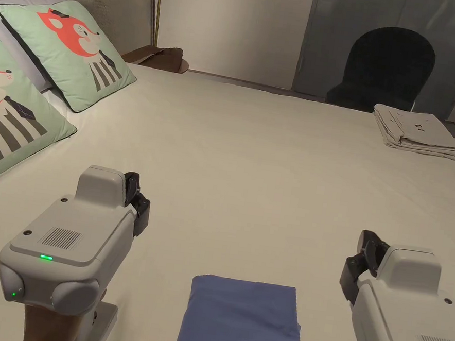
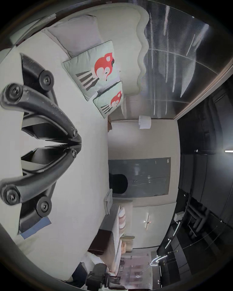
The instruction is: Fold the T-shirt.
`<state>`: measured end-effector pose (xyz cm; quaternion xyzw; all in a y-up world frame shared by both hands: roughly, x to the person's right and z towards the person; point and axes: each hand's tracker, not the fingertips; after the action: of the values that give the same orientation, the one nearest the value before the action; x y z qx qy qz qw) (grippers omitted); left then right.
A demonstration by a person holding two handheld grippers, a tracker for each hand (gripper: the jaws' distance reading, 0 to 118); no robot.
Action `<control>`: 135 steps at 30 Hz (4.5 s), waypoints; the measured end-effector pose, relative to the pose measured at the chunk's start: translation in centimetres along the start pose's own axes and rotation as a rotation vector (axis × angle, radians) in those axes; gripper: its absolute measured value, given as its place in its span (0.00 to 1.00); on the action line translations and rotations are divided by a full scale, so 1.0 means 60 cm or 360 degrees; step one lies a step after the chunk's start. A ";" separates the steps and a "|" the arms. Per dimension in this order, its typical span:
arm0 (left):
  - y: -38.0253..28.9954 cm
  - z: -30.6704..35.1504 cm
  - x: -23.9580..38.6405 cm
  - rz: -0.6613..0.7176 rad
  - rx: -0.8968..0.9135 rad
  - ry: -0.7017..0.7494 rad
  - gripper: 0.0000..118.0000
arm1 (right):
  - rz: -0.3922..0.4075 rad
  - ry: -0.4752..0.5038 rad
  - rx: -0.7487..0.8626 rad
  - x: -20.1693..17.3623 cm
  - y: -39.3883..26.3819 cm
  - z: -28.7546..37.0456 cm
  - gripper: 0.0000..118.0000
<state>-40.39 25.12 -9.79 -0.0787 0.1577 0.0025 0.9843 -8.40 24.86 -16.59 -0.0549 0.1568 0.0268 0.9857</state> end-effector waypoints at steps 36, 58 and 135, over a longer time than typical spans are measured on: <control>-0.106 -0.101 0.005 0.0512 -0.0944 -0.0496 0.76 | 0.0002 0.0231 -0.0960 -0.106 -0.260 -0.121 0.00; -0.245 -0.185 0.028 0.0982 -0.1528 -0.0916 0.30 | -0.0098 0.0245 -0.0969 -0.093 -0.263 -0.121 0.00; 0.002 -0.205 -0.528 0.0325 -0.1012 0.0215 0.92 | -0.0005 0.0388 -0.0140 -0.295 0.014 -0.179 0.00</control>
<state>-74.30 23.98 -11.47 -0.3656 0.2208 0.1449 0.8925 -28.53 23.81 -21.33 -0.1013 0.2741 0.0251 0.9560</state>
